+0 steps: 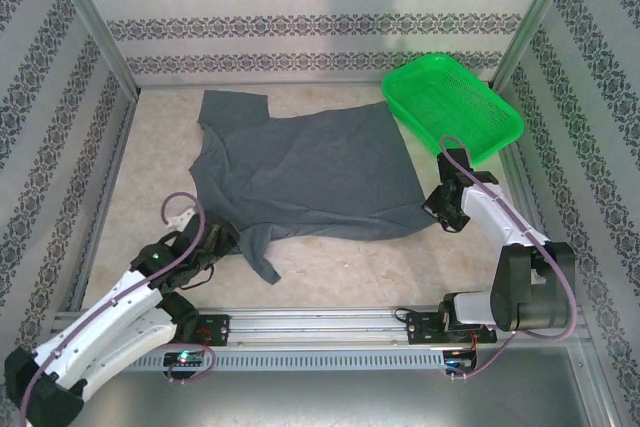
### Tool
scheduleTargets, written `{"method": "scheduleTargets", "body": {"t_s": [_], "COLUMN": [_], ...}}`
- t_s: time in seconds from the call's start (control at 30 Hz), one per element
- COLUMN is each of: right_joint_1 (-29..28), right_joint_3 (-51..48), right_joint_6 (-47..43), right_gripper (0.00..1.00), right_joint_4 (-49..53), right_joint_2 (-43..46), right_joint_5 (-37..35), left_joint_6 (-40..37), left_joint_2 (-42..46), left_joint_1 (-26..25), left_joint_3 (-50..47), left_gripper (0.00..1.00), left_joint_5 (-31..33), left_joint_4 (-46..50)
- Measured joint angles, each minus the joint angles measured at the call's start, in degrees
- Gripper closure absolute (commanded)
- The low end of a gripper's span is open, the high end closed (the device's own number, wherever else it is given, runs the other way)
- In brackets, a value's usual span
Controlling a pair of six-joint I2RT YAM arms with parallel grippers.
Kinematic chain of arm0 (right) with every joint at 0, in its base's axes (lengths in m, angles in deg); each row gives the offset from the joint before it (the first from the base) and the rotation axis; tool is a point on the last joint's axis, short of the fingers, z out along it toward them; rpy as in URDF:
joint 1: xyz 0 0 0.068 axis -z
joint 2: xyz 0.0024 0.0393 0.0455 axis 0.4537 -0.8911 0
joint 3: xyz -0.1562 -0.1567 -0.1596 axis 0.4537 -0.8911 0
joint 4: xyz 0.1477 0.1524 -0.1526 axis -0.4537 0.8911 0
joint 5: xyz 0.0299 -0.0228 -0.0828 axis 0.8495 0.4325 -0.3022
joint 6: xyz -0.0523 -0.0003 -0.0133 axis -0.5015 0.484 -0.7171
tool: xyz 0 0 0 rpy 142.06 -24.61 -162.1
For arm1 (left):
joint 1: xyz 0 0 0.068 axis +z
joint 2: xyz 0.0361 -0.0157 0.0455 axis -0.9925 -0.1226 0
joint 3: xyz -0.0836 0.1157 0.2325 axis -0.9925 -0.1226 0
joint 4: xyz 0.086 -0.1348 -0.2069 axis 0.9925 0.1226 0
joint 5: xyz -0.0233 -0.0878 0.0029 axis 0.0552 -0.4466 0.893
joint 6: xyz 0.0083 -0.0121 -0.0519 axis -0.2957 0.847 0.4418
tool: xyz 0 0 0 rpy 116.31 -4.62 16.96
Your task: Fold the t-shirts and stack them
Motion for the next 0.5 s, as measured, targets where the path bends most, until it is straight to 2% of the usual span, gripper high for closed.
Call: {"method": "scheduleTargets", "body": {"t_s": [0.1,0.3,0.5], "right_joint_1": [-0.4,-0.6,-1.4], "right_joint_3": [0.0,0.0,0.0], "right_joint_6": [-0.2,-0.5,-0.6], "right_gripper": [1.0,1.0,1.0], "right_joint_4": [-0.1,-0.2,-0.4], "right_joint_2": [-0.3,-0.5,-0.5], "right_joint_5": [0.5,1.3,1.7], "left_joint_6": [6.3,17.5,20.4], "left_joint_2": [1.7,3.2,3.0], "left_joint_1": [3.5,7.0,12.6], "left_joint_3": [-2.6,-10.2,-13.3], "left_gripper": [0.31,0.31,0.31], "left_joint_5": [-2.9,-7.4,-8.5], "left_joint_4": [0.3,-1.1,-8.0]}}
